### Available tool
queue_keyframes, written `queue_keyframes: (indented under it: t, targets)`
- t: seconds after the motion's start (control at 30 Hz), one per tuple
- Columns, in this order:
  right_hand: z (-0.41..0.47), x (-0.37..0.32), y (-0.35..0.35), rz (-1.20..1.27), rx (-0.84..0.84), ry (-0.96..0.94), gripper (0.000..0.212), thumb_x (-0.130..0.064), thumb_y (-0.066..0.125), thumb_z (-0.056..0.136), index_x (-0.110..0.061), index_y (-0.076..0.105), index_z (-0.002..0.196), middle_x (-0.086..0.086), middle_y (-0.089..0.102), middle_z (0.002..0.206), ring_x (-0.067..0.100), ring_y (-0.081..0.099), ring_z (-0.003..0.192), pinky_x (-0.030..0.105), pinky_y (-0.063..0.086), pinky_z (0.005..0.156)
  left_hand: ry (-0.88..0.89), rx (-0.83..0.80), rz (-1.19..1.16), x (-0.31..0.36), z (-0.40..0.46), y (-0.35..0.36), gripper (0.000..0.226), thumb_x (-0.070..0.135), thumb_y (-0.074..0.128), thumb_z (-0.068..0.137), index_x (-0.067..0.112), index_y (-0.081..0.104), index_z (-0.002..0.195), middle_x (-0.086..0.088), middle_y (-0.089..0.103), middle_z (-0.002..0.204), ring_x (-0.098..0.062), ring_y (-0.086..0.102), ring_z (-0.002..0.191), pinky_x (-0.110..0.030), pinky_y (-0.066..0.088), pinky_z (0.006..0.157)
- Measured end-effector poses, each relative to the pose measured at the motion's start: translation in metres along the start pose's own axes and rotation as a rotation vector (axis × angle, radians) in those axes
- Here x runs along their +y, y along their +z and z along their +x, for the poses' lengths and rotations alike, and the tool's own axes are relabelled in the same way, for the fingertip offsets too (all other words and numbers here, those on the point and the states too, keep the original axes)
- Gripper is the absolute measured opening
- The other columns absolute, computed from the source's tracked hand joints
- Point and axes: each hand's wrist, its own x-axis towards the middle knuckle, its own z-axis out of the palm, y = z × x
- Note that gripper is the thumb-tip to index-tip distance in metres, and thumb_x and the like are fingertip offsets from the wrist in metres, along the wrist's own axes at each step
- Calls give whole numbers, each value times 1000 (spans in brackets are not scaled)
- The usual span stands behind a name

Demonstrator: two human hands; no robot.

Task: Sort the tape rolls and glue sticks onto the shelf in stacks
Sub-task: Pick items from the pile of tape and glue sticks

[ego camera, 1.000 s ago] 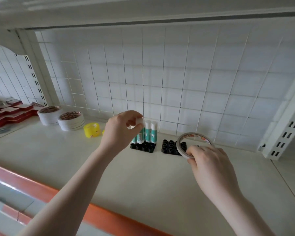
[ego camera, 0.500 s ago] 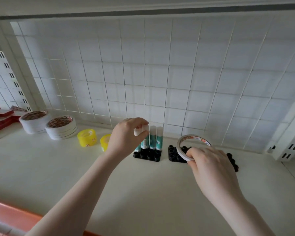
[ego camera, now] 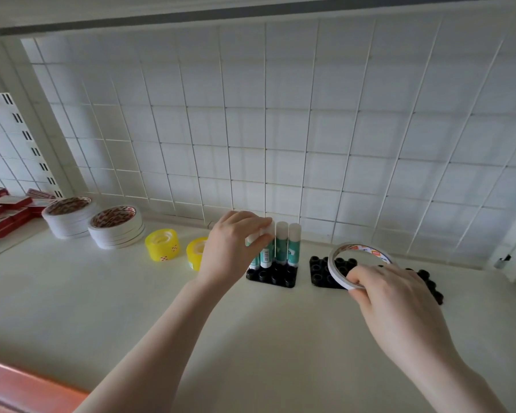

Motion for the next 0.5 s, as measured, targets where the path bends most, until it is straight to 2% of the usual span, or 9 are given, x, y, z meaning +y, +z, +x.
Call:
queue_keyframes:
  t: [0.3, 0.5]
  targets:
    - [-1, 2, 1, 4, -16, 19, 36, 4, 85, 48, -13, 54, 56, -1, 46, 44, 27, 46, 44, 27, 31, 50, 25, 58, 10, -1, -2, 3, 21, 21, 70, 73, 14, 74, 93, 3, 69, 84, -8, 50, 82, -14, 38, 73]
    - [-1, 3, 1, 16, -20, 19, 35, 3, 84, 50, -13, 53, 56, -2, 46, 45, 27, 46, 45, 28, 33, 49, 34, 41, 10, -1, -2, 1, 18, 20, 70, 74, 16, 75, 91, 5, 69, 85, -9, 51, 83, -16, 39, 73]
